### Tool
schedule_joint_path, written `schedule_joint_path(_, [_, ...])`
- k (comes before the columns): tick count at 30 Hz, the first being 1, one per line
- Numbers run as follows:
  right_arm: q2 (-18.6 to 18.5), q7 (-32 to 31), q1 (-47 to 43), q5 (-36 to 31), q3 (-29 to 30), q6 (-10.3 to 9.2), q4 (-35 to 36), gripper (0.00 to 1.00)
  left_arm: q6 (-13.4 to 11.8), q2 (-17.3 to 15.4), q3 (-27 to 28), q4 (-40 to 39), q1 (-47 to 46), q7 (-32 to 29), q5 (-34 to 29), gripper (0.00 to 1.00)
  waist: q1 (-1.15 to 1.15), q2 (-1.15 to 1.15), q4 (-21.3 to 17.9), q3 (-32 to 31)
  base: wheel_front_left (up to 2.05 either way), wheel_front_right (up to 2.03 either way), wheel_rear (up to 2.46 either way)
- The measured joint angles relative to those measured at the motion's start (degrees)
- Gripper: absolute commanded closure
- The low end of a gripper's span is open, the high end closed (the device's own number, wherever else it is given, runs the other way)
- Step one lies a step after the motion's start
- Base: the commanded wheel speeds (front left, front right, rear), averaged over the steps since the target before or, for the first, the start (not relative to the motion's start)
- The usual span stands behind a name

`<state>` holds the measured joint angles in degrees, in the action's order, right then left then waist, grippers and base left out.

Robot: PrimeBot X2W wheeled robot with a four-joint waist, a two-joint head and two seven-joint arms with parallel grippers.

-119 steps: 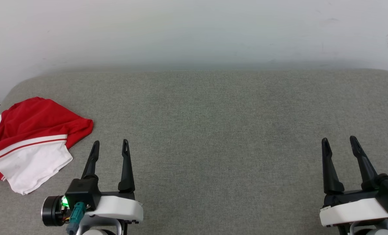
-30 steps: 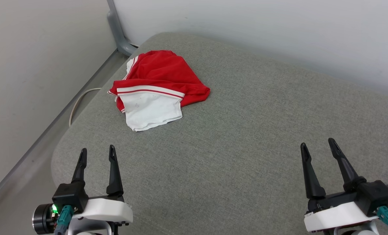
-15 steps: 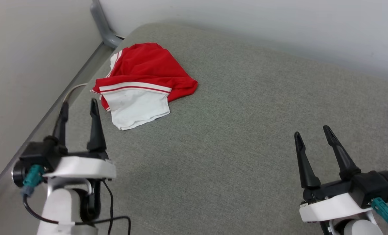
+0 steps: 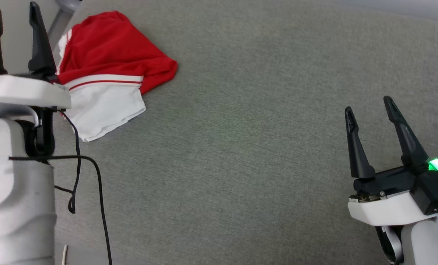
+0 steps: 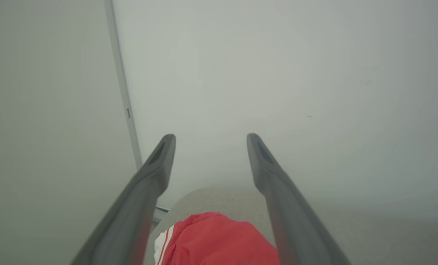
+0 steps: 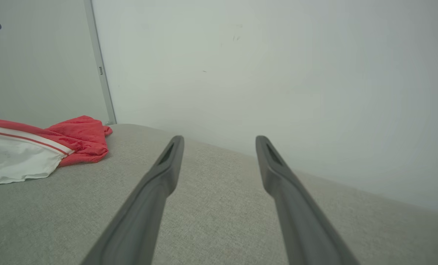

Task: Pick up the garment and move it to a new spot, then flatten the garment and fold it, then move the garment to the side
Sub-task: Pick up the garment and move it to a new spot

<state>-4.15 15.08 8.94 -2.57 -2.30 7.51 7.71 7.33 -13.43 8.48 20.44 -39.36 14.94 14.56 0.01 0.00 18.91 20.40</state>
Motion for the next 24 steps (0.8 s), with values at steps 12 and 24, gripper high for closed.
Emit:
schedule_joint_path(12, [-0.60,0.00,3.12,-0.47,0.41,0.00,2.99,0.00,0.08,-16.15,-17.29,11.04,-12.68,-30.36,14.81,0.00,0.00,0.00,-4.79,7.60,0.00,0.00,0.00])
schedule_joint_path(24, [-0.33,0.00,5.29,-0.42,0.55,0.00,3.90,0.00,0.08,-22.56,-25.36,14.75,-14.96,-55.36,29.06,0.00,0.00,0.00,-8.69,12.16,0.00,0.00,0.00])
